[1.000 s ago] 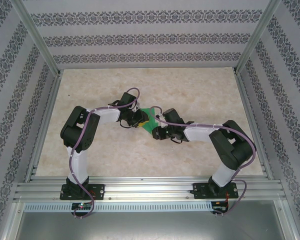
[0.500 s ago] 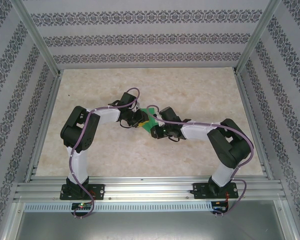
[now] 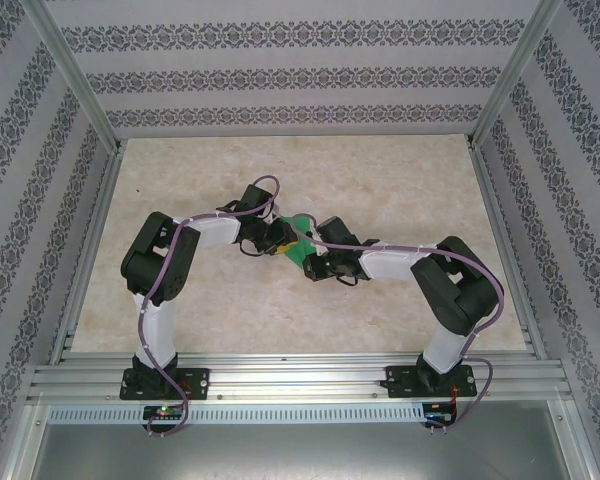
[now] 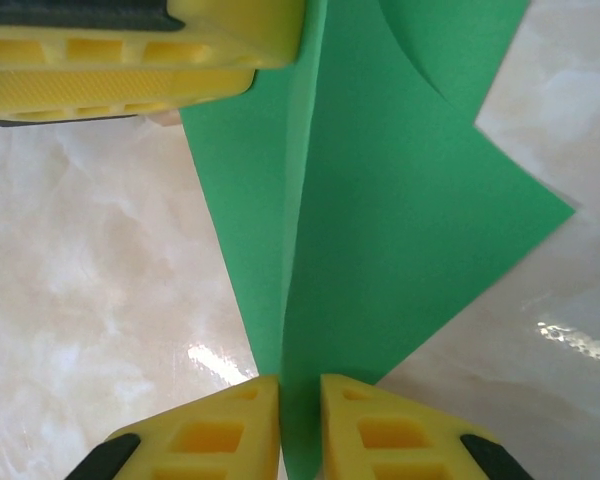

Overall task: Fold a paper plane with a square sheet of paper (fold left side to right side)
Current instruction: Fourth fold the wing at the center of the table.

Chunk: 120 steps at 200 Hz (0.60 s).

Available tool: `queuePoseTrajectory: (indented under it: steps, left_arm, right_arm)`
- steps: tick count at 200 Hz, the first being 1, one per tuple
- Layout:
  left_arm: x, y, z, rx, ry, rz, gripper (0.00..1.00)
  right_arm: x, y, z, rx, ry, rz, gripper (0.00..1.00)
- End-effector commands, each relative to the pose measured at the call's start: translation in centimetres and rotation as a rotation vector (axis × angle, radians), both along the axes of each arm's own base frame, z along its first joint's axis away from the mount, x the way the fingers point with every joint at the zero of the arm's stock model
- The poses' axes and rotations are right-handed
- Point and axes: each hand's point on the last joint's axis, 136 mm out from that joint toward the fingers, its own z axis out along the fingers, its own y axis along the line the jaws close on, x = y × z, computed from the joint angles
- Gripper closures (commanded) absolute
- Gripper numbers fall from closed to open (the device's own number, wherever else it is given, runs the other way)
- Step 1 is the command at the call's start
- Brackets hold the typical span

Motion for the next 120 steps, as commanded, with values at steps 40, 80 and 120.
queuePoseTrajectory:
  steps: [40,80,120]
  left_arm:
    - [-0.5,0.1,-1.6,0.035,0.015,-0.009,0.66]
    - [-0.5,0.1,-1.6,0.033,0.013,-0.010,0.66]
    - [-0.5,0.1,-1.6,0.034,0.013,-0.012,0.66]
  right_arm:
    - [-0.7,0.3,-0.8,-0.028,0.013,0.028,0.85]
    - [-0.2,0.2,0.3,-0.027,-0.004,0.019,0.80]
    - [0.4,-0.4,2.8,-0.052,-0.062,-0.001,0.73]
